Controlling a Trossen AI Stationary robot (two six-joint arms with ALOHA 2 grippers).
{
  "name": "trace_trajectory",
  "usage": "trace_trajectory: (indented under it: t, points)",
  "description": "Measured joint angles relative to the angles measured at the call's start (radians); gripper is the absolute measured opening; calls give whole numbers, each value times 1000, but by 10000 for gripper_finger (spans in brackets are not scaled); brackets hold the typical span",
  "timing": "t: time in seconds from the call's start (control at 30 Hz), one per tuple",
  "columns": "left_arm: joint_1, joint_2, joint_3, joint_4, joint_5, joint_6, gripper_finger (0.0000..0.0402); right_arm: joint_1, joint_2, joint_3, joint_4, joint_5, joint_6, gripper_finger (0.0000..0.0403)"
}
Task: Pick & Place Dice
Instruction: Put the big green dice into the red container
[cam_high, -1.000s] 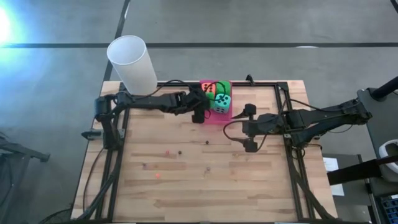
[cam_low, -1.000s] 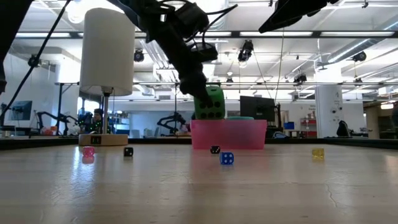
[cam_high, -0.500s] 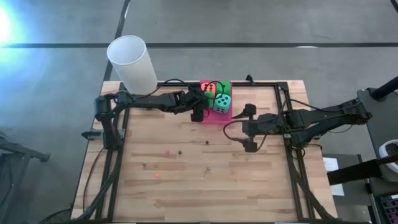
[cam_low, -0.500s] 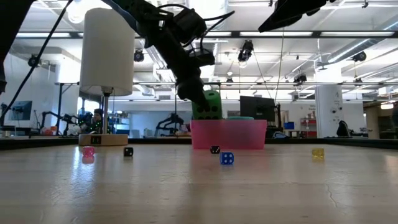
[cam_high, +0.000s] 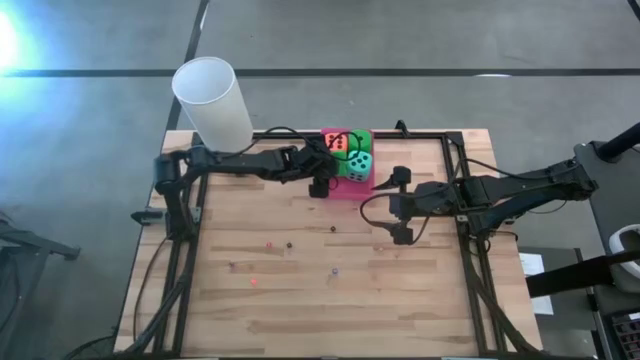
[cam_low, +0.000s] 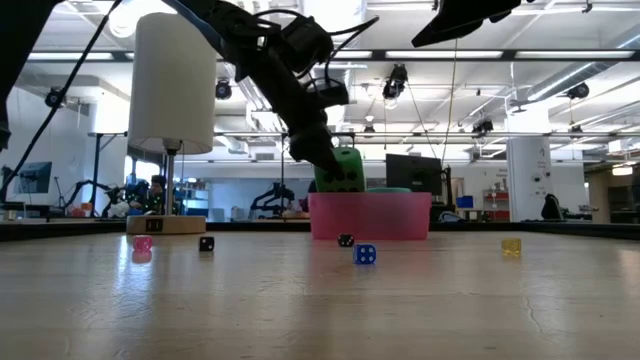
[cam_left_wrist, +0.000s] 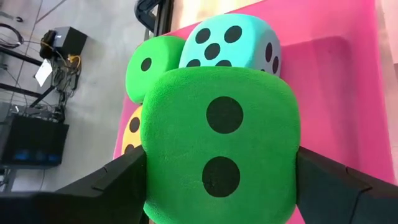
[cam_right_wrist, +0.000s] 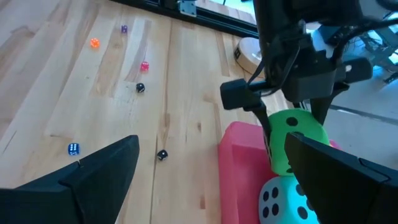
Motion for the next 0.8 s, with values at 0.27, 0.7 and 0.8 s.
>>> trace_trajectory:
  t: [0.27,0.7,0.8]
  points:
    - [2,64,0,20,-6,20,333,0,0,0,-1,0,-3,400]
    - [2,62,1,27,-26,30,370,0,0,0,-1,0,-12,400]
    - [2,62,1,28,-26,30,372,0,0,0,-1,0,-14,400]
